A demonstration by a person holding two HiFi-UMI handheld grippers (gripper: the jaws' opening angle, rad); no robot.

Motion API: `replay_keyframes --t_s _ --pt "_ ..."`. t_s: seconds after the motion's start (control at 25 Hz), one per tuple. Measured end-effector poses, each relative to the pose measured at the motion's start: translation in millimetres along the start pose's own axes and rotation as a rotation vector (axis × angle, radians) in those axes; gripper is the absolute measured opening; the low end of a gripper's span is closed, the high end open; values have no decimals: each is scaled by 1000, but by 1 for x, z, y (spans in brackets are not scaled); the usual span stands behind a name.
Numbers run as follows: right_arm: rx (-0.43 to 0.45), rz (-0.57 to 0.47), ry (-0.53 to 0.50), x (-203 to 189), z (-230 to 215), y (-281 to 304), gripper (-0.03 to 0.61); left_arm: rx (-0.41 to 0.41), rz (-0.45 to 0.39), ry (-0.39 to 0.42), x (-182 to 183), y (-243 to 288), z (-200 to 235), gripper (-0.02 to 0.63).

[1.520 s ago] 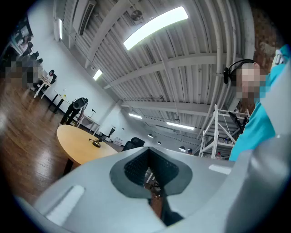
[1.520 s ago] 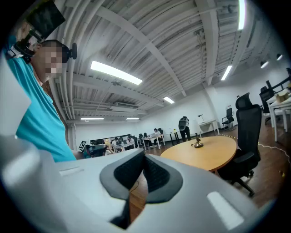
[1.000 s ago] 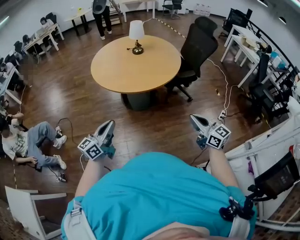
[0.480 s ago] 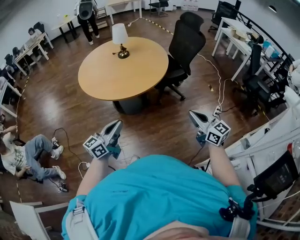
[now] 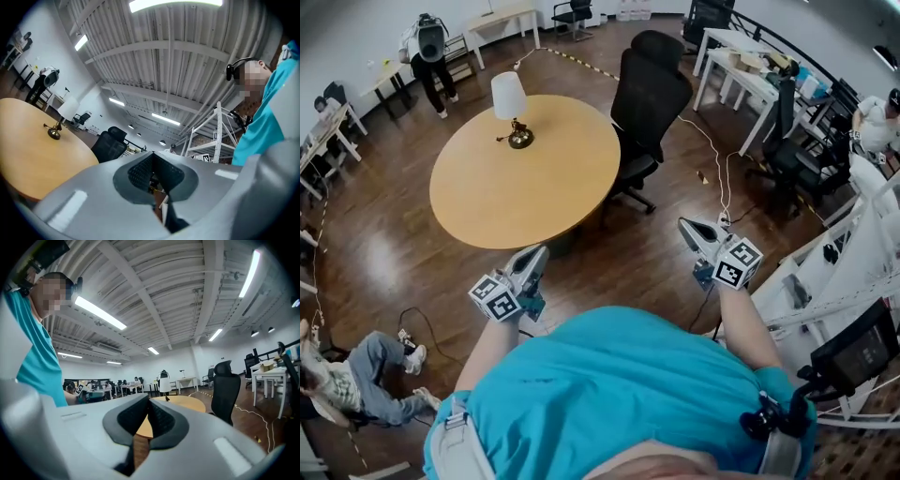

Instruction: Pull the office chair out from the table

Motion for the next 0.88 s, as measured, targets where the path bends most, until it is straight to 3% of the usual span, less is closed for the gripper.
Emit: replay_keyframes --t_s 0.16,0.32,0.68,0.88 --pt "-78 -25 -2 0 -14 38 0 -63 44 34 32 19 48 21" --pt "-127 -29 -24 -1 -41 61 0 -94 64 31 40 49 91 21" --pt "-174 -47 -26 1 -167 30 0 -104 79 20 -14 162 133 21" --pt "-136 -31 -26 15 -260 -6 0 -39 19 49 -48 241 126 21"
Point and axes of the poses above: the fingertips, and each gripper's own axes: y forward along the fingers, z to its left, x out of its top, the point moved 9 cm from there along -y, backward along the fingers, and after that the axes turned 7 degrees about -z, right-handed, at the moved point
